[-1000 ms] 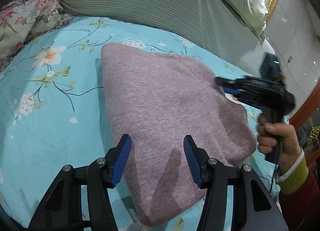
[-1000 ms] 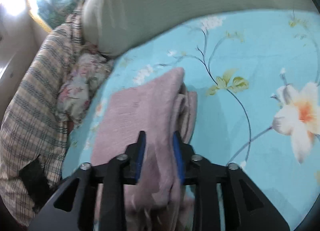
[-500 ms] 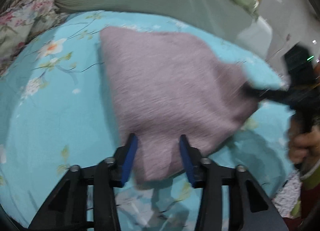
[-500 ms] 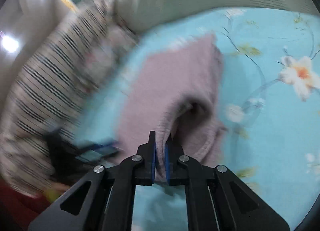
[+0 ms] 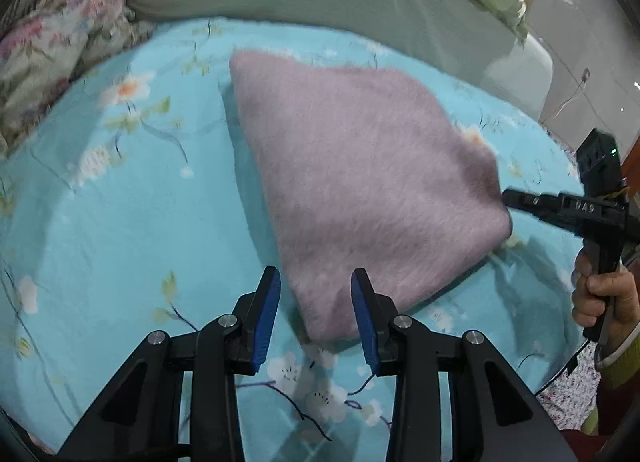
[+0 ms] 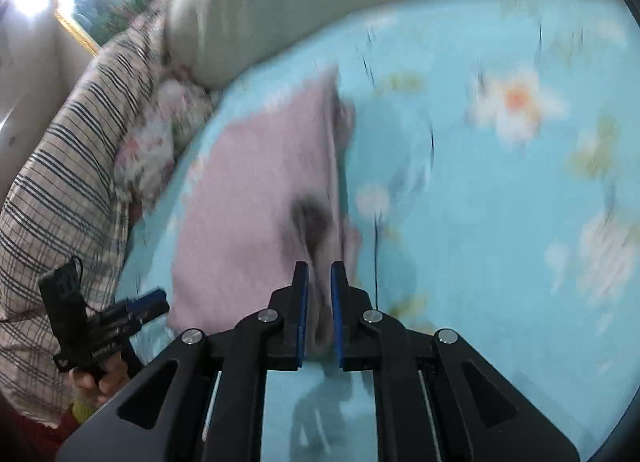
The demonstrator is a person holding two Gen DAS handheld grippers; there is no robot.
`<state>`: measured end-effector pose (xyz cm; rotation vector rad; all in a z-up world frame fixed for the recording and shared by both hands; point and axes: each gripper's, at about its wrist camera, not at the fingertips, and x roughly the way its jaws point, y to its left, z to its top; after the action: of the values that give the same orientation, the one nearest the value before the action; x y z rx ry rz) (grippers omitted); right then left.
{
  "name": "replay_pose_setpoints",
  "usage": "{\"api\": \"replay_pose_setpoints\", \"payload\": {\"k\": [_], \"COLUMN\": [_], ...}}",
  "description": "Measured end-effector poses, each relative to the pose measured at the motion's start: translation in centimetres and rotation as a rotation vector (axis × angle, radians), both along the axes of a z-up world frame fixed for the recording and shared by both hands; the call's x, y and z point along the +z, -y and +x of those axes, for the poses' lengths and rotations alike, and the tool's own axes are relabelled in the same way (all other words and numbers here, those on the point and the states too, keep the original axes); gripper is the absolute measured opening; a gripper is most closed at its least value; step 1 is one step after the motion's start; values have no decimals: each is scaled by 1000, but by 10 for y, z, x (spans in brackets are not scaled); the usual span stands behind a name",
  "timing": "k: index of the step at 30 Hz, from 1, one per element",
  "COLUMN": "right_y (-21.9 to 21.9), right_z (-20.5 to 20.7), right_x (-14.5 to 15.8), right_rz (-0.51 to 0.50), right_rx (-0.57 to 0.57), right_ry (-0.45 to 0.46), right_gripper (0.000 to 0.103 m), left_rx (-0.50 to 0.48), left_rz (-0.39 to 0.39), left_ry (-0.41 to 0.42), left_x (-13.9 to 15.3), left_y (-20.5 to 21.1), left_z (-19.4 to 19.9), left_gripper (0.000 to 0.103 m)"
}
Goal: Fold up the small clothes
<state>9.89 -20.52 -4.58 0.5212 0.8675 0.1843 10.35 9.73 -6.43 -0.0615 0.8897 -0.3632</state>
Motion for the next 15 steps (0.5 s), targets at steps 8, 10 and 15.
{"api": "replay_pose_setpoints", "payload": {"k": [8, 10, 15], "right_y": [-36, -32, -5], "right_z": [101, 121, 151], "right_x": [19, 0, -55], "right_rz": [-17, -35, -11], "right_rx": [99, 78, -15], "right_ry": [52, 4, -93], "right_gripper": [12, 12, 3], "left_rx": [24, 67, 124], "left_rz": [-147, -155, -127], "left_ry": [67, 35, -77], "left_x": [36, 28, -10], "left_y": [19, 20, 11], "left_z": [55, 81, 119], "left_gripper": [37, 37, 22]}}
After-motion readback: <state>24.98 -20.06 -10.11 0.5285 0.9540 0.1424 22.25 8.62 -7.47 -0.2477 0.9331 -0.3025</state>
